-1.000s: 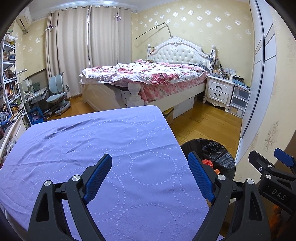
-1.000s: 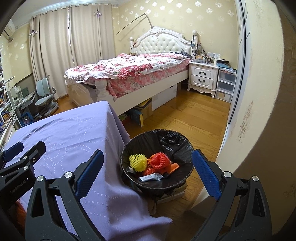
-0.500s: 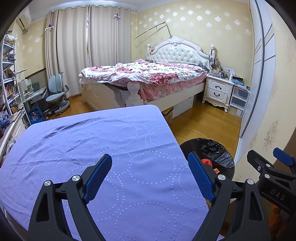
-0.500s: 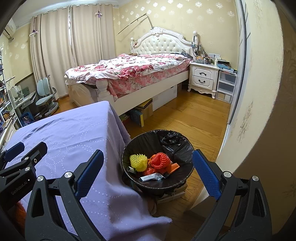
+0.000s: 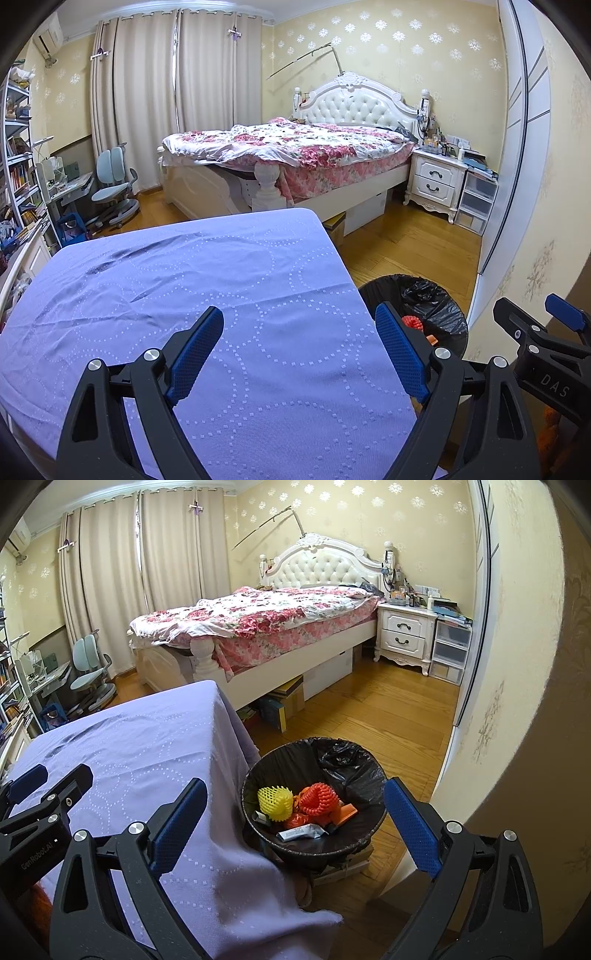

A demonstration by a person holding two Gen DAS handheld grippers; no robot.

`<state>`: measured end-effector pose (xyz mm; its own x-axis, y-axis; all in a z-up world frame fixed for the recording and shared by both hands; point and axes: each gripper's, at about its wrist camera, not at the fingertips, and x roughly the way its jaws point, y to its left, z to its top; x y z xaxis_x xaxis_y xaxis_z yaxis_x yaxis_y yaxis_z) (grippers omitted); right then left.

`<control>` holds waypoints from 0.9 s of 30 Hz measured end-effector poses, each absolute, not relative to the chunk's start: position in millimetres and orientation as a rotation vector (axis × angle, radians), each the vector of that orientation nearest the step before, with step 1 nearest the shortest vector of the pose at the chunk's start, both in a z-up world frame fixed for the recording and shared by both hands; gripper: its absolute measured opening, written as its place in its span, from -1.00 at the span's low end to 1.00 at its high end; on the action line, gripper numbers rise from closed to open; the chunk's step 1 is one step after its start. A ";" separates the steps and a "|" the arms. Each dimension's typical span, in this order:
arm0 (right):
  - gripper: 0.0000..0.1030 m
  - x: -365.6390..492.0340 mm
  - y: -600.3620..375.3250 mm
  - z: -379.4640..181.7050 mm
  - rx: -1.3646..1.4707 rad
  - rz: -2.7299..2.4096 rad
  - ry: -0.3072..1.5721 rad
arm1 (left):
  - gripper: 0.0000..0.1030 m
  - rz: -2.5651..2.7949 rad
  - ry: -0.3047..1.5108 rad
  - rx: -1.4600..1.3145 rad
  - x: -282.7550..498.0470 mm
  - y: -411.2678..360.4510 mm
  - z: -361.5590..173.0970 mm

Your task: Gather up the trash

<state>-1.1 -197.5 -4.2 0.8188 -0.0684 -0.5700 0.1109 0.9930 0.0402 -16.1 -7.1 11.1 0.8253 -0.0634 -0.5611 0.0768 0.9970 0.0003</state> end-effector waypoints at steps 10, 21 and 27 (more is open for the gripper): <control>0.83 -1.9 -197.2 -4.2 0.074 -0.096 0.604 | 0.63 -0.076 0.597 0.022 -16.3 -7.4 11.0; 0.83 -0.7 -197.7 -4.9 0.074 -0.096 0.604 | 0.63 -0.075 0.597 0.022 -16.4 -7.1 11.0; 0.83 -0.9 -197.8 -4.6 0.074 -0.096 0.603 | 0.63 -0.076 0.598 0.021 -16.3 -6.9 11.0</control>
